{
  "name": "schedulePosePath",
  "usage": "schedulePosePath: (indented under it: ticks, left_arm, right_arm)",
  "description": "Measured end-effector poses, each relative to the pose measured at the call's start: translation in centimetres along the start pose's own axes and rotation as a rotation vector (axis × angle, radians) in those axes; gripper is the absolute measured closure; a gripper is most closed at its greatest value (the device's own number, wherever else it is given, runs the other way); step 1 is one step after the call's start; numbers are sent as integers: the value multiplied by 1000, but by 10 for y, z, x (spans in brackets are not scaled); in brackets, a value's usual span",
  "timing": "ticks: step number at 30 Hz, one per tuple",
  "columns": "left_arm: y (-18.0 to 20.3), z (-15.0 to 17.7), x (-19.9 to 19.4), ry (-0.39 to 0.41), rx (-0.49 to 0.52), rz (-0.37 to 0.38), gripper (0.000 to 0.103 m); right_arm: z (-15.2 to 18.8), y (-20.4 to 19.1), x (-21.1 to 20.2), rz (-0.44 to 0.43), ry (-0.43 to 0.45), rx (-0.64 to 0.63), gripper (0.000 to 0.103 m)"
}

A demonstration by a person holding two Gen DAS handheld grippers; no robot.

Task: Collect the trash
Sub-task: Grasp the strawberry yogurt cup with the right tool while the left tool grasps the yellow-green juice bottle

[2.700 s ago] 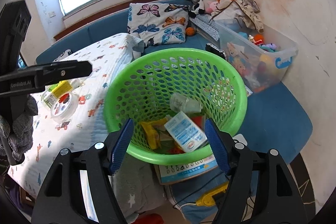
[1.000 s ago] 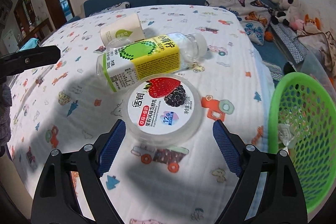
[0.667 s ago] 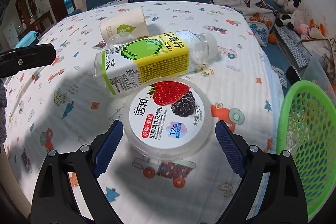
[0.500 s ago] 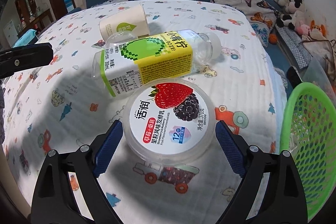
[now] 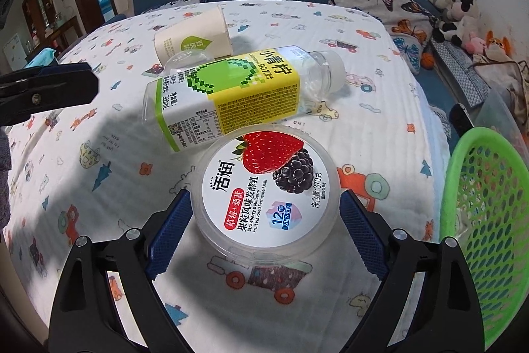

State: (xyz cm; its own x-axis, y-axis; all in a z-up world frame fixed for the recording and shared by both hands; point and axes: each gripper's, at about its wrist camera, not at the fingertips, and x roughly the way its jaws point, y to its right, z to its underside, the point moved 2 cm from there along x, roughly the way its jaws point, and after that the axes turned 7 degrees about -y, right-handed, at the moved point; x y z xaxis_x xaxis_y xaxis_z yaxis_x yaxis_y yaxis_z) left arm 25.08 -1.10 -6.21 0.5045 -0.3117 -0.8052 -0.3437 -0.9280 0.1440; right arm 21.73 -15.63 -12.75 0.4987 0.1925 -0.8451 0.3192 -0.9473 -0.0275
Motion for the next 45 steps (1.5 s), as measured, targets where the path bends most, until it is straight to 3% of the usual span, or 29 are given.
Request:
schedulePosePath:
  ticks: [8, 19, 26, 34, 45]
  left_arm:
    - [21, -16, 17, -17, 66, 5, 27]
    - [59, -45, 55, -68, 233, -7, 28]
    - [59, -57, 79, -109, 242, -4, 28]
    - [67, -59, 98, -145, 279, -4, 38]
    - [69, -63, 111, -168, 275, -4, 40]
  right_arm:
    - [10, 9, -17, -7, 22, 33, 14]
    - [26, 24, -40, 0, 51, 71, 14]
    - [33, 35, -51, 8, 64, 95, 14]
    - [40, 42, -57, 17, 68, 117, 14]
    - [43, 48, -59, 19, 70, 133, 14]
